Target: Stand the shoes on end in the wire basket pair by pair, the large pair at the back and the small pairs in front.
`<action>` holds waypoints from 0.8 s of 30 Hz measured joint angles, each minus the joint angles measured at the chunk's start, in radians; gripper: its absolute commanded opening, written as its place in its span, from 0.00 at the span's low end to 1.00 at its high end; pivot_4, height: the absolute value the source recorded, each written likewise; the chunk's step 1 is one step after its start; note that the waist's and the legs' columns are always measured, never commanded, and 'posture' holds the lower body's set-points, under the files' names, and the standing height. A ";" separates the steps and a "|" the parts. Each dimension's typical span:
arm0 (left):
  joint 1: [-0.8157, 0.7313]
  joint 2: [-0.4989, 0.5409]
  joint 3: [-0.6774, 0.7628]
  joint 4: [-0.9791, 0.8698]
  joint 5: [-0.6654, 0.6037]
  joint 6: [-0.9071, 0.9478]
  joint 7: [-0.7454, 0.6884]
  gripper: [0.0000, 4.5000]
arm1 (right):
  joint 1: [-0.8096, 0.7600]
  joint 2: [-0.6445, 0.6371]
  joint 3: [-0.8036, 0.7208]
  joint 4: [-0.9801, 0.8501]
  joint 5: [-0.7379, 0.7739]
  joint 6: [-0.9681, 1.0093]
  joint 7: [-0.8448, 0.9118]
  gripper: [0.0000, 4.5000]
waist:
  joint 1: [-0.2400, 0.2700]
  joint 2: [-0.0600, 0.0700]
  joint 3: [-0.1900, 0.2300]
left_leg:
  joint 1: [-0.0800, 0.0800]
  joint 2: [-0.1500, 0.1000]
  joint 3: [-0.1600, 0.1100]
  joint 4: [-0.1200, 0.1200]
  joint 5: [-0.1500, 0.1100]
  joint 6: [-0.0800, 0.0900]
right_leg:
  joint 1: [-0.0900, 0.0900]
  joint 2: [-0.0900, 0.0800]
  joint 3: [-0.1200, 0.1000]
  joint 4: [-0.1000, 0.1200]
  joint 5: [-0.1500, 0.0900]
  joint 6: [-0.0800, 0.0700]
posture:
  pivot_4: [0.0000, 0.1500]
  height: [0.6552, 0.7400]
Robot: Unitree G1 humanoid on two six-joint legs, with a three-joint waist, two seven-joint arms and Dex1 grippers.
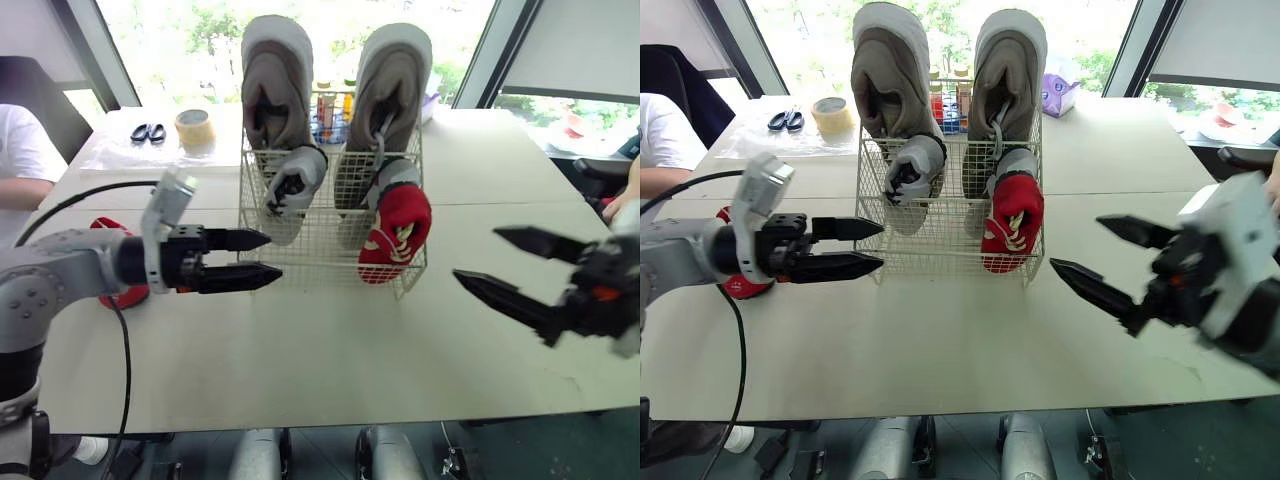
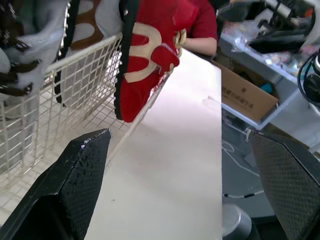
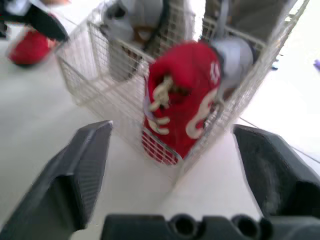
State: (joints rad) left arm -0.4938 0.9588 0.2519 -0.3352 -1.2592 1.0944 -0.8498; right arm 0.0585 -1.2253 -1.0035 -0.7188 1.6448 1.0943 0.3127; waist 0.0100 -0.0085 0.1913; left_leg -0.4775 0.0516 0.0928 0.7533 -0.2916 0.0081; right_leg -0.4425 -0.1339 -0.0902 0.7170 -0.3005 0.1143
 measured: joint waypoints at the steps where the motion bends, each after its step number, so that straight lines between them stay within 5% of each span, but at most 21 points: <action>1: 0.017 0.024 0.045 0.002 -0.023 0.019 0.028 1.00 | -0.038 -0.081 -0.021 0.110 -0.004 0.019 0.061 0.99 | -0.002 0.000 0.000 | 0.000 0.000 0.001 0.000 0.000 0.000 | -0.001 0.000 0.001 0.000 -0.001 -0.002 | 1.00 0.15; 6: 0.039 0.149 0.242 0.070 -0.089 0.119 0.252 1.00 | -0.272 -0.252 0.036 0.418 0.008 -0.046 0.303 0.99 | -0.003 0.000 0.000 | 0.000 0.001 -0.001 -0.002 0.000 0.000 | -0.001 0.000 -0.001 0.000 -0.002 -0.004 | 1.00 0.15; 10: -0.167 0.261 0.127 0.368 0.136 0.107 0.373 1.00 | -0.433 -0.328 0.394 0.377 -0.118 -0.268 0.621 0.99 | -0.002 0.002 0.000 | 0.000 0.000 0.001 -0.002 0.000 -0.001 | -0.004 0.000 -0.001 -0.001 -0.002 -0.005 | 1.00 0.15; 15: -0.414 0.232 -0.104 0.779 0.495 0.177 0.594 1.00 | -0.802 -0.182 0.809 0.378 -0.316 -0.373 0.847 0.99 | -0.003 -0.001 -0.001 | -0.011 0.000 0.006 0.000 0.001 -0.001 | -0.016 -0.001 0.003 0.004 0.000 0.000 | 1.00 0.15; 24: -0.496 0.156 -0.160 1.003 0.730 0.253 0.625 1.00 | -1.044 -0.042 1.026 0.465 -0.557 -0.332 1.092 0.99 | 0.000 -0.007 0.001 | -0.021 0.000 0.012 0.001 0.004 -0.006 | -0.025 -0.001 0.002 0.003 0.001 0.003 | 1.00 0.15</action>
State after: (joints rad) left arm -0.9897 1.1148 0.0916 0.6676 -0.5296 1.3473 -0.2251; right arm -0.9856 -1.2673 0.0223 -0.2539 1.0875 0.7618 1.4051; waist 0.0099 -0.0156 0.1920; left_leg -0.4981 0.0515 0.1045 0.7543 -0.2878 0.0022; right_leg -0.4675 -0.1351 -0.0878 0.7201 -0.2991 0.1171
